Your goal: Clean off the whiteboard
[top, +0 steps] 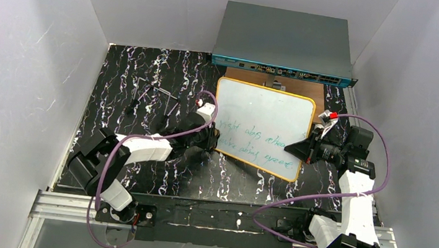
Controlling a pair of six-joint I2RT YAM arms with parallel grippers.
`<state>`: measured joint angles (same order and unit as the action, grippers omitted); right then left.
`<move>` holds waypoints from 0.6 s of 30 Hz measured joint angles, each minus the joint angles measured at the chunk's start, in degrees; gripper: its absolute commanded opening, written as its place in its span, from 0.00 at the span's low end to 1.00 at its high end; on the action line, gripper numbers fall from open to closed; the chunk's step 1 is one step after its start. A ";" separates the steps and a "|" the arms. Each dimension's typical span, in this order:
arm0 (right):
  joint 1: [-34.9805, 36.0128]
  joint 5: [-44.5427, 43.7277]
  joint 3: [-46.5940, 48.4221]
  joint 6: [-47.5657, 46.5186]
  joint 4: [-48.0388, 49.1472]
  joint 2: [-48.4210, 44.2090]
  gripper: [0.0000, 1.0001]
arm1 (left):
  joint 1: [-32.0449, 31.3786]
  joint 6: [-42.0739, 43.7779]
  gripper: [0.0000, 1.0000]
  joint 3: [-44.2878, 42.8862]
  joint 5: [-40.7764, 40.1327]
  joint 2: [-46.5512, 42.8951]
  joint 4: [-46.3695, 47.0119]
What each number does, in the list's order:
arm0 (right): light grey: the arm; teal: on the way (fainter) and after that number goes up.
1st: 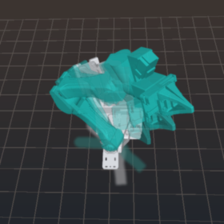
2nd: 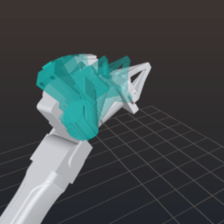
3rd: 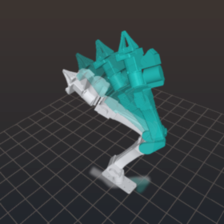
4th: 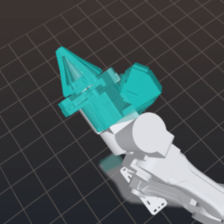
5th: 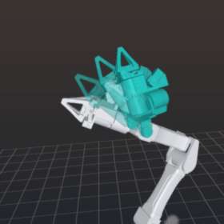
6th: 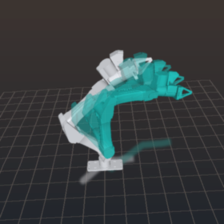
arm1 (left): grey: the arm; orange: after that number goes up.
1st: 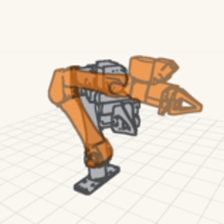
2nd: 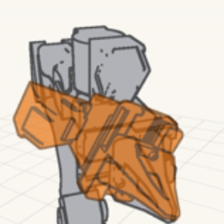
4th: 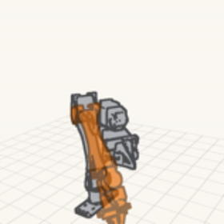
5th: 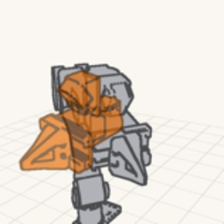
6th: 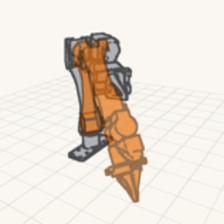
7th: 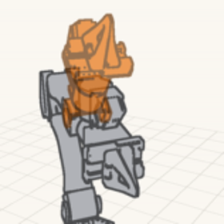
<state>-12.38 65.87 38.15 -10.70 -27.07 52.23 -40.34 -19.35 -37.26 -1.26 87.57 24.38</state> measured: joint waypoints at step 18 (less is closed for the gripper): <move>-0.39 -0.11 0.00 0.13 0.13 -0.07 0.01 | 0.57 1.07 0.00 -5.92 -1.84 0.44 -3.56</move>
<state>-12.78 65.76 38.15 -10.57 -26.94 52.16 -39.77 -18.28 -43.18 -3.09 88.01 20.82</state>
